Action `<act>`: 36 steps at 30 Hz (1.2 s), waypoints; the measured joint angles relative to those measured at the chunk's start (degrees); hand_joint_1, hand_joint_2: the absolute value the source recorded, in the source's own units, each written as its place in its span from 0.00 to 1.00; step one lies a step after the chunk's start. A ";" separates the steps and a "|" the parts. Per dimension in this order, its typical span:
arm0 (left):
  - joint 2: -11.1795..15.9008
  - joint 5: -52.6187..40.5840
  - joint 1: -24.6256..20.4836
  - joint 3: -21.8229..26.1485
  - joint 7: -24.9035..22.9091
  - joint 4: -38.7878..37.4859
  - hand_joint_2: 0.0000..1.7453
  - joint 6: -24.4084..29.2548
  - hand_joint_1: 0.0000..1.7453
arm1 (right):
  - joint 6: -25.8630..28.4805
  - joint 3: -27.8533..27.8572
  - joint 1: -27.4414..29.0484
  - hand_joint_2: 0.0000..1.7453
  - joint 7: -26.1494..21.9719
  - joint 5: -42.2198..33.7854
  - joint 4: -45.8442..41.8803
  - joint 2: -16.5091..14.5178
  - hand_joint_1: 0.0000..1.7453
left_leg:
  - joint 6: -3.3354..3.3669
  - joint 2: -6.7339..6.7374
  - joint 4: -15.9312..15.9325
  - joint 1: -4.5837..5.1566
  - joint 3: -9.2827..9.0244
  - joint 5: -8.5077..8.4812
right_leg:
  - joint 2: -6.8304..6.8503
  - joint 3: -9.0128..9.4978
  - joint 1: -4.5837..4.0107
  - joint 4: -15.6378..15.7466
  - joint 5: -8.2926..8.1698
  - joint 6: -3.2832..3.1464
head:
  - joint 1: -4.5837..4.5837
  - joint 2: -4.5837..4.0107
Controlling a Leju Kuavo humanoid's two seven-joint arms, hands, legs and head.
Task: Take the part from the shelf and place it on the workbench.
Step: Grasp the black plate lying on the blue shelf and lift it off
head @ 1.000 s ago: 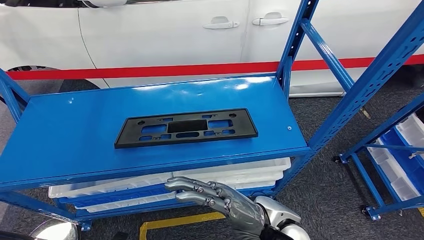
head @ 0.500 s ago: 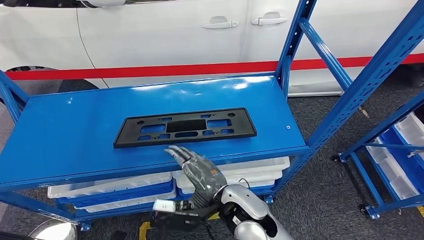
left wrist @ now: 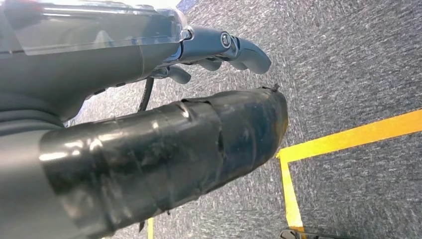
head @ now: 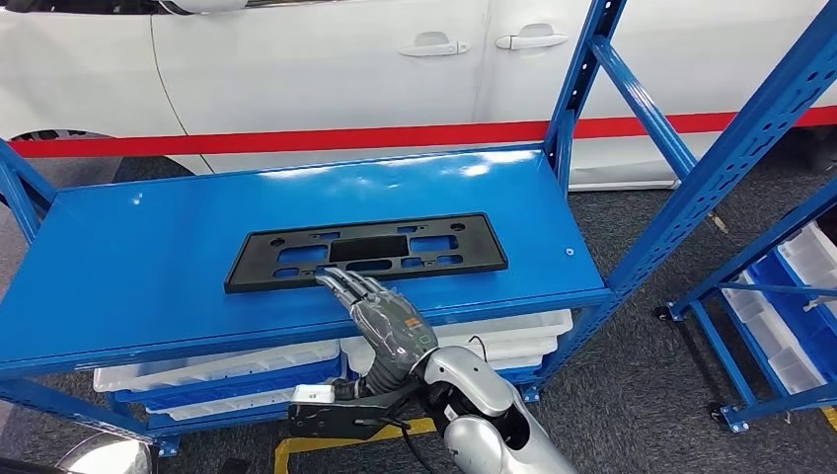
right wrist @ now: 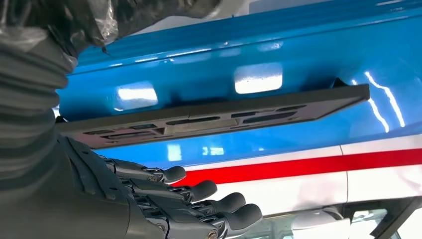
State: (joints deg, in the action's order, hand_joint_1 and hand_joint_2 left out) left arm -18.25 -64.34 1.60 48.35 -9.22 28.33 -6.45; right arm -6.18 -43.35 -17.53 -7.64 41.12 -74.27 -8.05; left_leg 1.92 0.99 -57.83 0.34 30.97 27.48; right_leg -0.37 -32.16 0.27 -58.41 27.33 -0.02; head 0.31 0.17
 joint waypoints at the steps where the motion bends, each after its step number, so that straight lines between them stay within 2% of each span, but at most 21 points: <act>1: 0.00 0.02 0.00 0.09 0.00 -0.03 0.00 0.00 0.00 | -0.01 0.23 -0.04 1.00 -0.06 0.03 0.08 -0.14 0.00 | 0.00 0.00 -0.01 0.00 0.00 0.00 | 0.00 0.00 0.00 0.00 0.00 0.00 | 0.00 0.00; 6: -0.01 0.19 -0.03 0.35 0.00 -0.28 0.00 -0.02 0.00 | 0.39 0.87 -0.15 1.00 -0.11 1.53 0.20 -0.80 0.00 | 0.00 0.00 -0.03 0.00 0.01 0.00 | 0.00 0.00 -0.01 0.00 0.00 0.00 | 0.00 0.00; 14: -0.06 1.60 -0.20 0.41 0.09 -1.01 0.00 0.20 0.00 | 4.64 1.92 -0.82 1.00 1.14 12.93 2.11 -2.54 0.00 | 0.00 0.00 -0.04 0.00 0.02 0.00 | 0.00 0.00 -0.01 -0.01 -0.01 0.01 | 0.00 0.00; 23: -0.07 3.57 -0.52 -0.38 -0.82 -2.48 0.00 -0.04 0.00 | 13.77 6.91 -5.02 1.00 1.85 24.00 18.35 -5.16 0.00 | 0.00 0.00 -0.08 0.00 0.03 -0.01 | 0.00 0.01 0.00 -0.01 -0.05 0.07 | 0.00 0.00; 36: -0.07 4.58 -0.90 -1.37 -0.60 -4.39 0.00 -0.39 0.00 | 15.54 10.41 -7.26 1.00 1.03 26.72 30.78 -7.48 0.00 | 0.00 0.00 -0.10 0.00 0.13 0.00 | 0.00 -0.07 0.00 -0.01 -0.05 0.07 | 0.00 0.00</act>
State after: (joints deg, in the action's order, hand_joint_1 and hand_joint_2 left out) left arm -18.32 -59.76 0.70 46.99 -9.82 23.94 -6.84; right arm 9.36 -32.94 -24.79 -6.61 67.85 -43.49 -15.52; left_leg 1.92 1.00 -57.93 0.34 31.10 27.48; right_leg -0.37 -32.23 0.27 -58.41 27.28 0.06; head 0.31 0.17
